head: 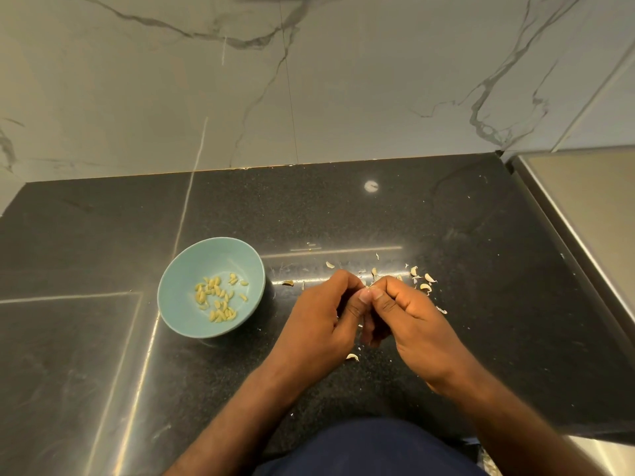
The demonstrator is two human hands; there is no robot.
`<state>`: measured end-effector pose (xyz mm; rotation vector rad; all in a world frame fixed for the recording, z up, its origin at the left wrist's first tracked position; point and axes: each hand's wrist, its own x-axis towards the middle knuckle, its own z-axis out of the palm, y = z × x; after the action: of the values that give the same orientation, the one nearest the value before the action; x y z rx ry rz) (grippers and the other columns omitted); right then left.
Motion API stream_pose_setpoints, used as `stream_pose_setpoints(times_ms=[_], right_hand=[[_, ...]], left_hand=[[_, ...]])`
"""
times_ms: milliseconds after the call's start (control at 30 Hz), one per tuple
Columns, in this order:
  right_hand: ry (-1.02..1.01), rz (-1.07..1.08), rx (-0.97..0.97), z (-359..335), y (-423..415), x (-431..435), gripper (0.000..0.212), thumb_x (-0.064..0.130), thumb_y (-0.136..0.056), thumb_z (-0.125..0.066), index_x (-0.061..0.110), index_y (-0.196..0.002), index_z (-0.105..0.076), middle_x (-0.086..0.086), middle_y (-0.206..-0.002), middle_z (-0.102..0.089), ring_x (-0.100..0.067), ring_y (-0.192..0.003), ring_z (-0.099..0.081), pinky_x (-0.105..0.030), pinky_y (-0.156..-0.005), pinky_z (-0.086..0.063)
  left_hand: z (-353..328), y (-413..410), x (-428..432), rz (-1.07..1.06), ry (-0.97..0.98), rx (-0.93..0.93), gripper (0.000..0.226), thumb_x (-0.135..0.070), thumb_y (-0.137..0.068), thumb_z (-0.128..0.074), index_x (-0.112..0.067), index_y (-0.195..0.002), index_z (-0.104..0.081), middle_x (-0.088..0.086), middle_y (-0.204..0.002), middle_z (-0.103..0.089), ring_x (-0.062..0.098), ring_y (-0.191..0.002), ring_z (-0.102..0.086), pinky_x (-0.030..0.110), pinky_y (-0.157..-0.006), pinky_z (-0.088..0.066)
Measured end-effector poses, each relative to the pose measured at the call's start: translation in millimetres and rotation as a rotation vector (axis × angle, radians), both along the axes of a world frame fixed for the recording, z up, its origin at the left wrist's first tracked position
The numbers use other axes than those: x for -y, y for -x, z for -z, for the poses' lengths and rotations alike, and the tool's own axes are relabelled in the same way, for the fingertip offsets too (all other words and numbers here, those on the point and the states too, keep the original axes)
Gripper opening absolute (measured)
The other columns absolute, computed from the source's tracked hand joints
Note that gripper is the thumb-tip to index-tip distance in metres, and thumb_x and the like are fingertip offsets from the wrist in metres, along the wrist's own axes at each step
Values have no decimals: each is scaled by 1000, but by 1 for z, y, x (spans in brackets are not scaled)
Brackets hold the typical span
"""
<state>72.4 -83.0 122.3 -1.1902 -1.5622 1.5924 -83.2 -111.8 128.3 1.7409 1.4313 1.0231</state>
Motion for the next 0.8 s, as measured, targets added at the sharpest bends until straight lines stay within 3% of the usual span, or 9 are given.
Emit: stream_pose_setpoints(times_ms=[200, 300, 400, 600, 733, 800], right_hand=[[98, 41, -83, -1, 16, 4, 32, 19, -106, -43, 6, -79, -53, -3, -63, -53, -20, -57, -56, -30, -54, -48], [-63, 39, -17, -1, 19, 4, 31, 21, -107, -43, 6, -82, -52, -2, -64, -53, -21, -58, -55, -36, -55, -50], [-361, 18, 107, 3, 20, 4, 29, 26, -106, -42, 14, -82, -52, -2, -66, -54, -21, -58, -53, -39, -54, -49], [-892, -116, 370, 17, 4, -9, 10, 15, -97, -48, 15, -96, -58, 6, -79, -52, -10, -64, -46, -30, -54, -42], [-961, -150, 431, 20, 4, -11, 16, 8, -93, -55, 21, -102, -52, 8, -81, -49, -6, -64, -42, -27, -50, -41], [-922, -130, 402, 20, 4, -11, 8, 14, -97, -52, 22, -101, -51, 10, -79, -49, -7, -61, -43, -25, -51, -39]], left_hand=[[3, 0, -1, -41, -107, -127, 26, -36, -103, -35, -25, -81, -44, -28, -65, -58, -4, -56, -54, 6, -55, -32], [2, -8, 0, -112, -32, 20, 31, -23, -106, -39, -23, -76, -44, -25, -62, -58, -1, -53, -54, 8, -54, -36], [7, -12, 1, -207, 115, 218, 33, -26, -106, -38, -20, -75, -48, -11, -60, -51, 4, -54, -44, 20, -53, -38], [-12, -10, 8, -169, 565, 628, 32, -26, -107, -36, -15, -79, -47, -5, -57, -35, 6, -46, -28, 19, -45, -23], [-18, -3, 7, -138, 698, 738, 33, -26, -106, -36, -18, -75, -46, -5, -55, -32, 7, -43, -25, 19, -43, -19], [-18, -4, 5, -145, 694, 740, 33, -27, -106, -36, -18, -76, -46, -5, -55, -33, 7, -44, -25, 19, -42, -22]])
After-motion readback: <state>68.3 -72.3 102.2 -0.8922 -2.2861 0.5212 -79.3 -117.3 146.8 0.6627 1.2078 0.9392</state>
